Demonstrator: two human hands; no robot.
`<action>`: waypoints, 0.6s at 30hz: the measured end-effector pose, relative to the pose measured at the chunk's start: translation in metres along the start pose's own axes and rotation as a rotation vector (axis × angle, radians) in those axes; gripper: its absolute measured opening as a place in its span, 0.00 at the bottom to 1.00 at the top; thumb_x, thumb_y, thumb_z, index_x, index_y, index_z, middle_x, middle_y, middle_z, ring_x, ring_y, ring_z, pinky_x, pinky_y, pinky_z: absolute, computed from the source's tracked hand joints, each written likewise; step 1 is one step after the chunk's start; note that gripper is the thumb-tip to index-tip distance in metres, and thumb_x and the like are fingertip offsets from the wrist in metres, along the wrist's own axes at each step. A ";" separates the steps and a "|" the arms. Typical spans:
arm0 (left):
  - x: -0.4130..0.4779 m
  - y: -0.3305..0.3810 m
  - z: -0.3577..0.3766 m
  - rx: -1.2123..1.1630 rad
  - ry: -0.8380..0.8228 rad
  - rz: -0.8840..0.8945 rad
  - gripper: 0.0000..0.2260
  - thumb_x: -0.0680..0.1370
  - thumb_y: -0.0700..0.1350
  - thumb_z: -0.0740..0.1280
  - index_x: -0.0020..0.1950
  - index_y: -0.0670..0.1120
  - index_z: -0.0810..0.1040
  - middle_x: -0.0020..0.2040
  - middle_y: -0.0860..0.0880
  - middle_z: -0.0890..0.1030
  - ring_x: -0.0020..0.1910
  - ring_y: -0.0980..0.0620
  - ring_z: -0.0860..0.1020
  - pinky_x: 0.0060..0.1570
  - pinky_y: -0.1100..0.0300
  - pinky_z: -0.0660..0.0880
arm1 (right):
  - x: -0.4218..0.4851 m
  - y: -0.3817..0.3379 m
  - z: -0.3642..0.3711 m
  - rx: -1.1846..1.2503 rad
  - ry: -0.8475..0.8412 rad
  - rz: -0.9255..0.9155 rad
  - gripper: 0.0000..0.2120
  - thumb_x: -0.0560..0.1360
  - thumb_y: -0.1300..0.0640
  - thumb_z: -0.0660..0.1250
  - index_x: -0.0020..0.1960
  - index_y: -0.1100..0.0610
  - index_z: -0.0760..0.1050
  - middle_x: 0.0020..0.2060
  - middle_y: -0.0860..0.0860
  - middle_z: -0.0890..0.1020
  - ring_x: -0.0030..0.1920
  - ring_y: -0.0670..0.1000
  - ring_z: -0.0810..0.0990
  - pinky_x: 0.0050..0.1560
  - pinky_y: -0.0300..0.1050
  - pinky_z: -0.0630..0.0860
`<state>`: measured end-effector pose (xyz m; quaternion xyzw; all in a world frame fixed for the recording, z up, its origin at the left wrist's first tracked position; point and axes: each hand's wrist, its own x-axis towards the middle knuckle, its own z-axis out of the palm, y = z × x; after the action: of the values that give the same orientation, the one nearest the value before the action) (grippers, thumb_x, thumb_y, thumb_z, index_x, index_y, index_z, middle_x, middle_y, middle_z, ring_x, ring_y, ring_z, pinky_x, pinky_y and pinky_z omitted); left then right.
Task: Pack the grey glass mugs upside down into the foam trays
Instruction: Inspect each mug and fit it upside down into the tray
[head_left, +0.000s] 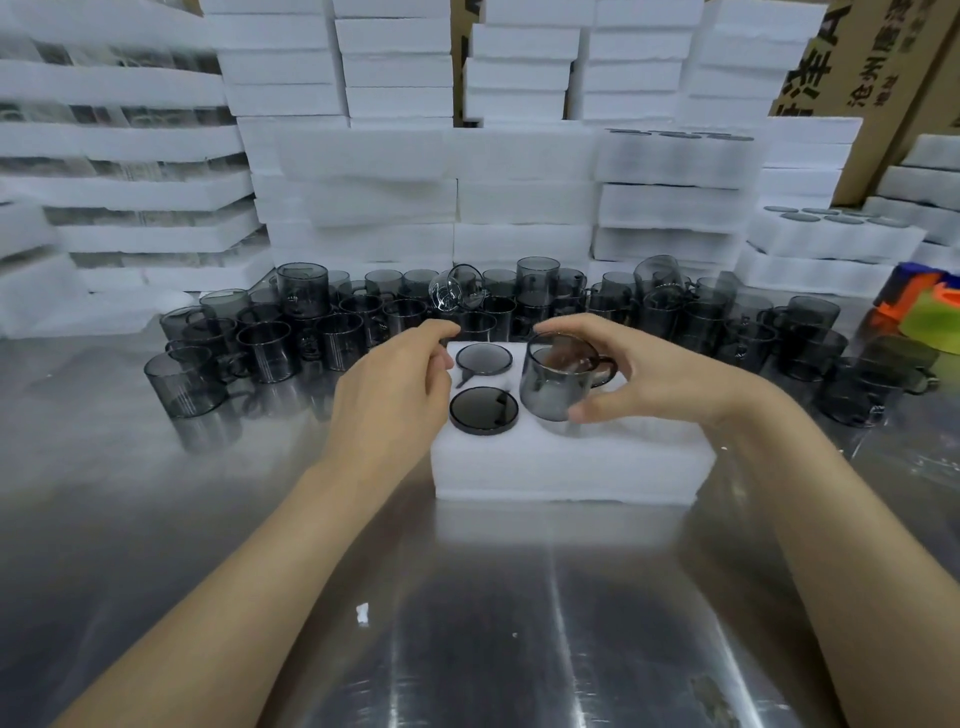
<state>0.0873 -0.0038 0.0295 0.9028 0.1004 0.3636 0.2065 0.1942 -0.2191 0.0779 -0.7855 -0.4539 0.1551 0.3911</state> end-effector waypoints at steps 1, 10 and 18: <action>-0.001 0.001 0.000 0.007 -0.010 0.004 0.15 0.79 0.43 0.60 0.62 0.58 0.73 0.46 0.61 0.80 0.46 0.56 0.77 0.40 0.57 0.70 | 0.001 -0.001 0.001 -0.014 0.009 -0.006 0.29 0.69 0.63 0.76 0.66 0.51 0.70 0.58 0.49 0.79 0.57 0.42 0.77 0.57 0.34 0.72; -0.001 0.000 0.001 0.028 -0.054 -0.024 0.14 0.79 0.44 0.59 0.61 0.58 0.72 0.46 0.59 0.80 0.46 0.52 0.77 0.43 0.52 0.75 | -0.007 -0.006 -0.007 -0.126 -0.031 -0.015 0.35 0.66 0.70 0.72 0.66 0.44 0.72 0.60 0.40 0.77 0.62 0.41 0.75 0.67 0.46 0.70; 0.000 -0.003 0.005 0.010 -0.058 -0.055 0.15 0.78 0.44 0.60 0.62 0.59 0.72 0.47 0.58 0.80 0.46 0.51 0.77 0.45 0.51 0.76 | -0.006 -0.008 -0.008 -0.168 -0.189 0.009 0.30 0.70 0.69 0.64 0.68 0.48 0.72 0.62 0.44 0.78 0.65 0.41 0.72 0.69 0.38 0.65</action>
<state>0.0904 -0.0023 0.0249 0.9109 0.1210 0.3311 0.2147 0.1909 -0.2250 0.0884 -0.7995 -0.4964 0.1915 0.2788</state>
